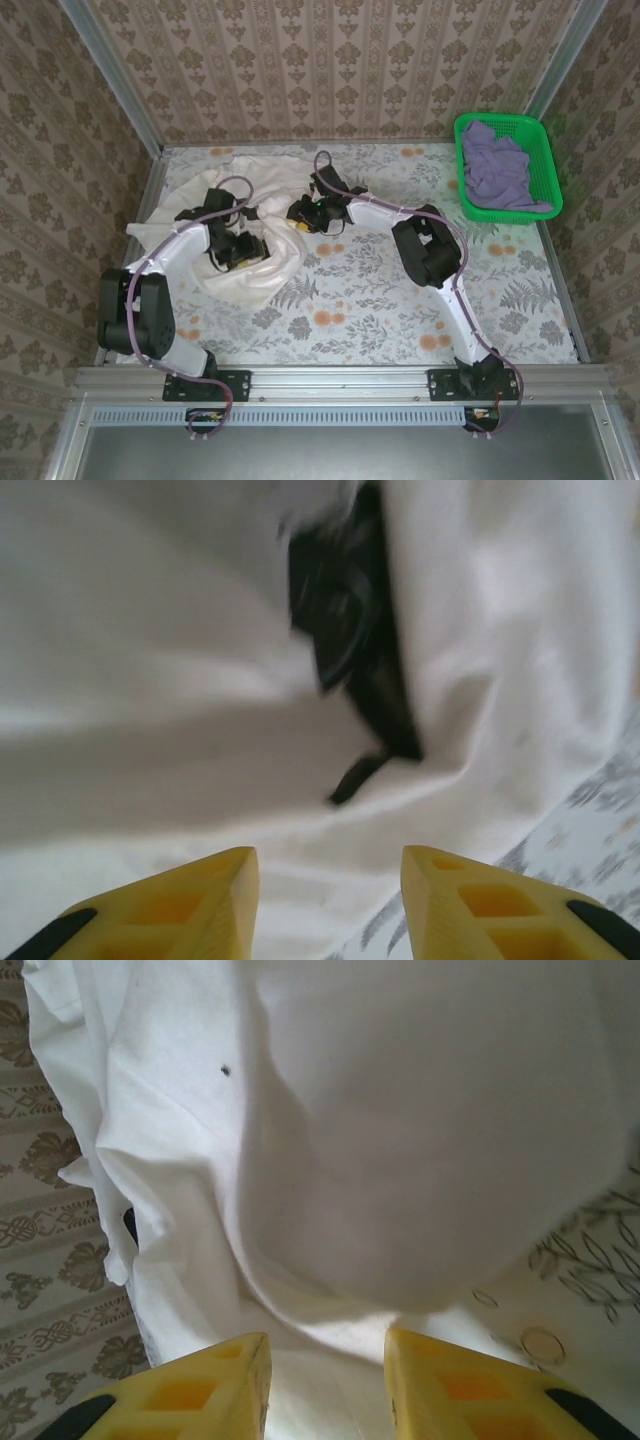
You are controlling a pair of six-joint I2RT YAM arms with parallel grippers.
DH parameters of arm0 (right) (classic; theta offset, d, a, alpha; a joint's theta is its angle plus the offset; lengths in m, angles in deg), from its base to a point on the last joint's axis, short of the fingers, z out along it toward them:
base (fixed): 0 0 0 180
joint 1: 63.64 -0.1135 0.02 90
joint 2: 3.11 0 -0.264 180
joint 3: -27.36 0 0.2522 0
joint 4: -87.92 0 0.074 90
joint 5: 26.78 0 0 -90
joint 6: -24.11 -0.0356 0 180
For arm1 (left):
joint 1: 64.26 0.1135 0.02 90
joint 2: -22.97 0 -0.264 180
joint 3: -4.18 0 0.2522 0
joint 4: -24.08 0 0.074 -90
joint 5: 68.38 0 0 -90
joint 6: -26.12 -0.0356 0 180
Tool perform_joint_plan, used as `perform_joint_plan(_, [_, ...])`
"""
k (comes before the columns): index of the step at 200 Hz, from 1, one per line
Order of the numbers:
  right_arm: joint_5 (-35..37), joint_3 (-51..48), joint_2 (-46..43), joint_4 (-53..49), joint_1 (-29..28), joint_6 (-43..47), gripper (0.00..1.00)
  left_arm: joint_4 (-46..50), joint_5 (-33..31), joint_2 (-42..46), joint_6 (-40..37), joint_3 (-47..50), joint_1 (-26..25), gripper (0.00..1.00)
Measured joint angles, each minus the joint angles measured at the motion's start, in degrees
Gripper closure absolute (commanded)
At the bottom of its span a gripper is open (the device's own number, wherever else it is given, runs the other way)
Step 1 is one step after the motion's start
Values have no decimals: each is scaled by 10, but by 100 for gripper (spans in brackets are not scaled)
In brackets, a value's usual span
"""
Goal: Fold and stack the t-shirts
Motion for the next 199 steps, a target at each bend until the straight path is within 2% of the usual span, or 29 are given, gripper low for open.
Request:
perform_joint_plan(14, [1,9,10,-5,-2,-7,68,10,5,9,0,30,-8,59])
perform_joint_plan(46, [3,39,33,-27,-3,-15,68,37,12,6,-8,54,-20,50])
perform_joint_plan(91, [26,79,45,-77,-7,-21,65,50,2,-54,-17,53,-62,44])
perform_joint_plan(101, [37,82,45,-91,-9,-21,68,57,-7,-68,-17,51,-72,48])
perform_joint_plan(112, [48,83,45,-103,-10,-23,75,66,-19,-75,-19,43,-80,57])
perform_joint_plan(120, [55,85,45,-110,-10,-23,80,68,-28,-77,-19,40,-84,68])
perform_joint_plan(150, [73,85,44,-128,-10,-21,95,76,-61,-83,-10,38,-90,100])
perform_joint_plan(168, [78,87,44,-130,-11,-20,100,81,-71,-83,-11,33,-90,100])
perform_joint_plan(199, [87,88,41,-135,-12,-12,100,82,-97,-76,-10,33,-88,100])
